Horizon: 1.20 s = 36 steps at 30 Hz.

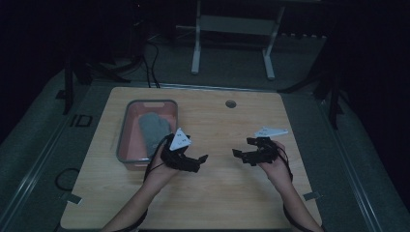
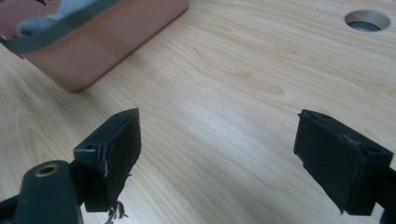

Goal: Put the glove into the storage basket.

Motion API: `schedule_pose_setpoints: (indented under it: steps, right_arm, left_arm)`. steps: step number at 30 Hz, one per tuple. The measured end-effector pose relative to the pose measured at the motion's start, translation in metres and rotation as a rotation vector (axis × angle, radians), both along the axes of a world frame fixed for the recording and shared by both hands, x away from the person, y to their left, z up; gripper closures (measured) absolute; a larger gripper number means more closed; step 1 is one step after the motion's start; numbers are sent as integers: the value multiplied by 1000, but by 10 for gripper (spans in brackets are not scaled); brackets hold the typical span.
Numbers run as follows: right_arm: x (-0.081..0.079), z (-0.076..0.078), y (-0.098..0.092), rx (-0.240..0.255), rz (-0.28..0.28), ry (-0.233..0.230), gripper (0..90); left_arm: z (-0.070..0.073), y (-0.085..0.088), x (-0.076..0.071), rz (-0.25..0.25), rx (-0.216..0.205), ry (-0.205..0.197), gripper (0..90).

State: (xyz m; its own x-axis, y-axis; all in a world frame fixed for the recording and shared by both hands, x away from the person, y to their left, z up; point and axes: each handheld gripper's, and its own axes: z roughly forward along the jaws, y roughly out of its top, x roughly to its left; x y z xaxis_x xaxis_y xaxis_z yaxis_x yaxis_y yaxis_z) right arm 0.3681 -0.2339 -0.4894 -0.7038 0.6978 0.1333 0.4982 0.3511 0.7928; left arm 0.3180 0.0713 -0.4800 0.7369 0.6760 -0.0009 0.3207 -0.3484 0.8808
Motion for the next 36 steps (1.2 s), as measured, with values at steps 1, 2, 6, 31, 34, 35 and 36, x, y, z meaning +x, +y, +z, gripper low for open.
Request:
schedule_pose_setpoints:
  steps: [1, 2, 6, 31, 34, 35, 36]
  right_arm:
    - [-1, -1, -2, -1, 0, -1, 148]
    - [-2, -2, -4, -1, -1, 3, 148]
    - [-10, -9, -13, -11, -2, -3, 148]
    - [-47, -55, -64, -48, -9, -21, 148]
    - [-48, -56, -68, -41, -19, -29, 147]
    - [-48, -56, -69, -41, -22, -26, 147]
    - [-47, -57, -70, -39, -29, -29, 148]
  left_arm:
    - [-2, -3, -1, -5, -2, -1, 71]
    - [-3, -6, -2, -15, 3, -2, 71]
    - [-11, -19, -8, -44, 4, -5, 71]
    - [-58, -54, -23, -152, 33, 23, 71]
    - [-60, -54, -23, -147, 26, 27, 71]
    - [-61, -54, -22, -147, 28, 29, 71]
    - [-61, -54, -22, -148, 28, 30, 71]
